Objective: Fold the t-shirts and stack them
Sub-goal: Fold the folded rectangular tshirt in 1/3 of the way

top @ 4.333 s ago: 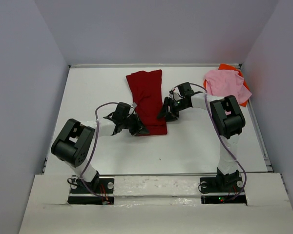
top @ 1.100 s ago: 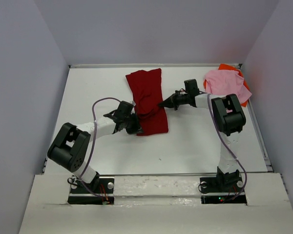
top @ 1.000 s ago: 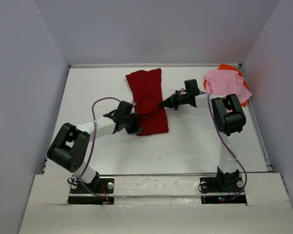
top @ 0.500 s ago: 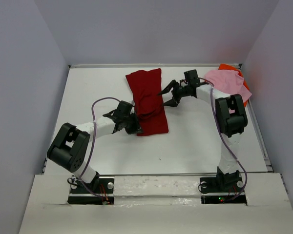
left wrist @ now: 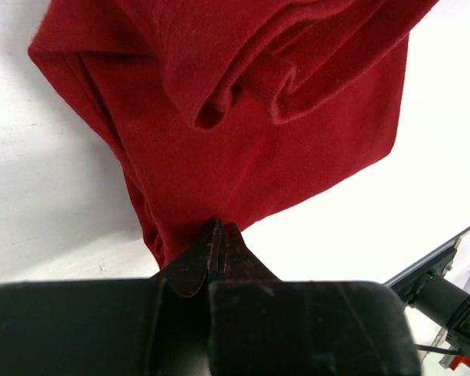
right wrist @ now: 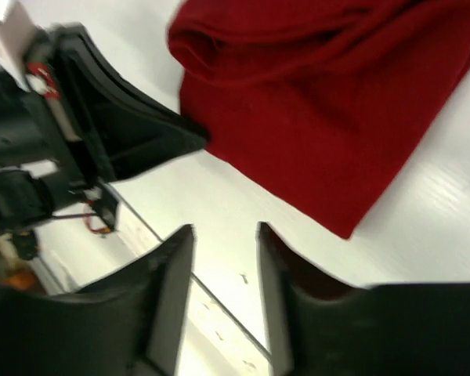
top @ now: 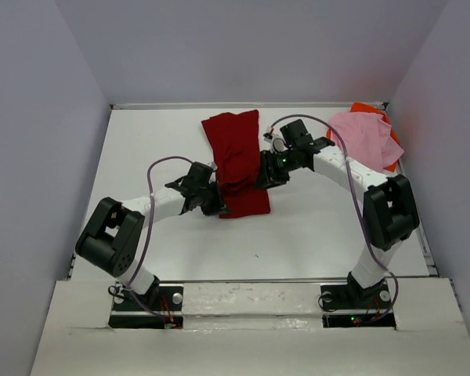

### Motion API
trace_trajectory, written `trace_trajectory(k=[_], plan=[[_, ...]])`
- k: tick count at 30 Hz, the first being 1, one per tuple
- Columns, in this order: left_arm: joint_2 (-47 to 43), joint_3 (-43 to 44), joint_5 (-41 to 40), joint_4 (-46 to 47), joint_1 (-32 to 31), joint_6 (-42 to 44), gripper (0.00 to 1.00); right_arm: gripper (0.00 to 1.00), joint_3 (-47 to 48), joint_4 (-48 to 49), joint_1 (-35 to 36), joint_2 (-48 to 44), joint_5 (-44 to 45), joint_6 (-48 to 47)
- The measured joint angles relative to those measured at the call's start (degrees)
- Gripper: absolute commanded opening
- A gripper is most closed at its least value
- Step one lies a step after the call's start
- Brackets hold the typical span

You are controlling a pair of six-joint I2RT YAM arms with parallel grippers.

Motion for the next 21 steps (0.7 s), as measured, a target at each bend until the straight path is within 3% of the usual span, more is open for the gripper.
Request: trace_trajectory(k=[10,16,21], plan=[[0.0,0.1,0.2,-0.5,0.0,0.0,0.0,0.68,-4.8,-1.0,4.9,-6.6,12.7,-15.0],[0.0,0.1,0.3,-0.6,0.1,0.2,0.0,0.69,-2.8,-0.6,12.9,-6.0,20.8,-26.0],[0.0,0.1,0.7,-0.7,0.2,0.2,0.0,0.7,0.6,0.3,17.0,-2.4,21.7,-37.1]])
